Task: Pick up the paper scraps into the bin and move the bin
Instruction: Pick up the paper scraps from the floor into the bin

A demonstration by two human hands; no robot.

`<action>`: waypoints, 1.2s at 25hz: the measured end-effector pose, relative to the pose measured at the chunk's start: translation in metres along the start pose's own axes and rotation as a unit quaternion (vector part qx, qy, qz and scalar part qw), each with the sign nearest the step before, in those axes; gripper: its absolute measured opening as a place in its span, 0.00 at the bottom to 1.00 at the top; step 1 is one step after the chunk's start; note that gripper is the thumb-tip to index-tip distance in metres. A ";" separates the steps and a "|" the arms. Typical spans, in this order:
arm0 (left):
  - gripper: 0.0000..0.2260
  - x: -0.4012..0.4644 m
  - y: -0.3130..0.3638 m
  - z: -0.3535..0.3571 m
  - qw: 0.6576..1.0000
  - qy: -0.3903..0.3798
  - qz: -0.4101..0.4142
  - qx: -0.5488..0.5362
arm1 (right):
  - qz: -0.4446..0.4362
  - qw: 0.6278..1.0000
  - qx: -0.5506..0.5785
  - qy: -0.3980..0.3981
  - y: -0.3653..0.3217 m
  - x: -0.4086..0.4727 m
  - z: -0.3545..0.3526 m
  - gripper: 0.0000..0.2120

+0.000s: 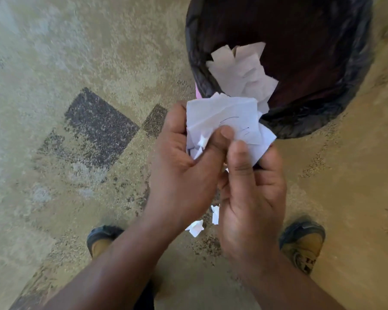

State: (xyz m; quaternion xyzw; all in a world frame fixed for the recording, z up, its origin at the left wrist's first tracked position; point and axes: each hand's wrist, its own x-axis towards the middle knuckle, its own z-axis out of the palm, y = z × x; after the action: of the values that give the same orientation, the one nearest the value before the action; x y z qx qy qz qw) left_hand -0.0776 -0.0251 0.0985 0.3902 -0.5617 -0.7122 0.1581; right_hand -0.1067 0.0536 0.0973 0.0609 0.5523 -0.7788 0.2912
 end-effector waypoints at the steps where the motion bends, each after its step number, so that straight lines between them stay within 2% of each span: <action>1: 0.09 0.008 0.011 0.009 0.999 -0.004 0.024 0.024 | -0.010 1.000 0.003 0.014 -0.008 0.009 0.002 0.13; 4: 0.09 0.042 0.028 0.033 0.991 -0.023 0.052 0.121 | 0.032 0.998 0.032 0.053 -0.034 0.046 0.002 0.14; 7: 0.12 0.076 0.032 0.047 0.955 -0.038 0.048 0.291 | 0.122 0.987 0.035 0.094 -0.053 0.080 -0.001 0.12; 9: 0.16 0.092 0.035 0.051 0.930 -0.051 0.043 0.362 | 0.162 0.980 0.037 0.114 -0.062 0.099 -0.003 0.09; 13: 0.22 0.107 0.042 0.050 0.900 -0.074 0.037 0.428 | 0.196 0.971 0.058 0.122 -0.072 0.119 -0.006 0.12; 17: 0.17 0.105 0.040 0.045 0.883 -0.057 0.070 0.460 | 0.217 0.968 0.038 0.121 -0.071 0.110 -0.010 0.08; 19: 0.13 0.100 0.035 0.042 0.890 -0.035 0.094 0.445 | 0.203 0.972 -0.012 0.117 -0.065 0.101 -0.015 0.09; 21: 0.13 0.092 0.026 0.039 0.904 -0.010 0.135 0.405 | 0.158 0.978 -0.077 0.107 -0.060 0.092 -0.020 0.17; 25: 0.05 0.059 0.000 0.028 0.908 0.050 0.280 0.307 | -0.019 0.990 -0.140 0.010 -0.051 0.067 -0.031 0.15; 28: 0.06 0.027 -0.042 0.012 0.913 0.050 0.321 0.246 | -0.074 0.963 -0.255 -0.049 -0.018 0.041 -0.059 0.15; 30: 0.05 0.013 -0.093 -0.004 0.920 0.004 0.284 0.270 | -0.050 0.920 -0.379 -0.083 0.020 0.034 -0.094 0.13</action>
State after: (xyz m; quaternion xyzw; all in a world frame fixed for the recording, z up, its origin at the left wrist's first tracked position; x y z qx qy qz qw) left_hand -0.0637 -0.0068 0.0076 0.2452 -0.8192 -0.4569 0.2448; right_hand -0.1449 0.1199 0.0309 -0.1464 0.7824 -0.5272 0.2974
